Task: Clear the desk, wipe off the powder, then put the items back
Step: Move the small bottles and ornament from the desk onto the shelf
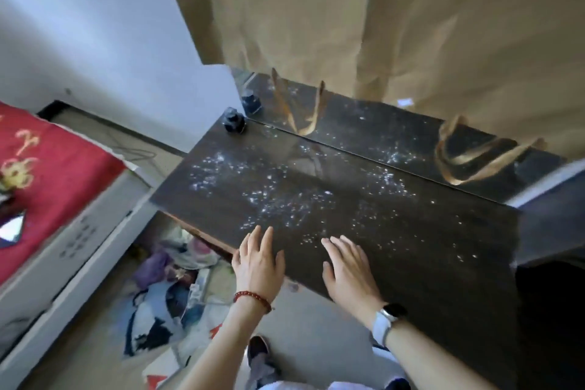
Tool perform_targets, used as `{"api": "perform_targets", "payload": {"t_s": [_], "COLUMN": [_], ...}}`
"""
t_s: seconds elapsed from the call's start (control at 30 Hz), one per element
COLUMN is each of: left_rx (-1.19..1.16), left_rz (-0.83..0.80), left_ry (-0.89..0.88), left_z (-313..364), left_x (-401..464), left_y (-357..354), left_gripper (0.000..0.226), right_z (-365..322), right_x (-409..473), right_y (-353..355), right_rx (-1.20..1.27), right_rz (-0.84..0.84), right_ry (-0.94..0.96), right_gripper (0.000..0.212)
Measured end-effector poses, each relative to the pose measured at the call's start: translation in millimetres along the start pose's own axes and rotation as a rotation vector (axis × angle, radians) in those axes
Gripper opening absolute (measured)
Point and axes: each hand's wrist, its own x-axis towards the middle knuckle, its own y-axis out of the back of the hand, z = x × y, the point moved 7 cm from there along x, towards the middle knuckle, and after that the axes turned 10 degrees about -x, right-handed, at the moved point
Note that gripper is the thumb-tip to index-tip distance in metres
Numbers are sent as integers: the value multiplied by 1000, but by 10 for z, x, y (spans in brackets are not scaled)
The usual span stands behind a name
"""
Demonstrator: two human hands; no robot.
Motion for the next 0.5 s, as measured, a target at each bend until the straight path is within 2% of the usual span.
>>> {"api": "perform_targets", "payload": {"t_s": [0.23,0.5], "left_rx": [-30,-27], "left_rz": [21,-37], "left_ry": [92,79], "left_z": [-1254,-1621], "left_x": [686,1651], "left_y": [973,1197], "left_gripper": [52,60], "right_z": [-1471,-1850], "right_x": [790,2034], "right_y": [-252,-226], "right_rx": [141,120], "right_rz": [-10,-50], "right_ry": [95,81], "right_gripper": [39,45]}}
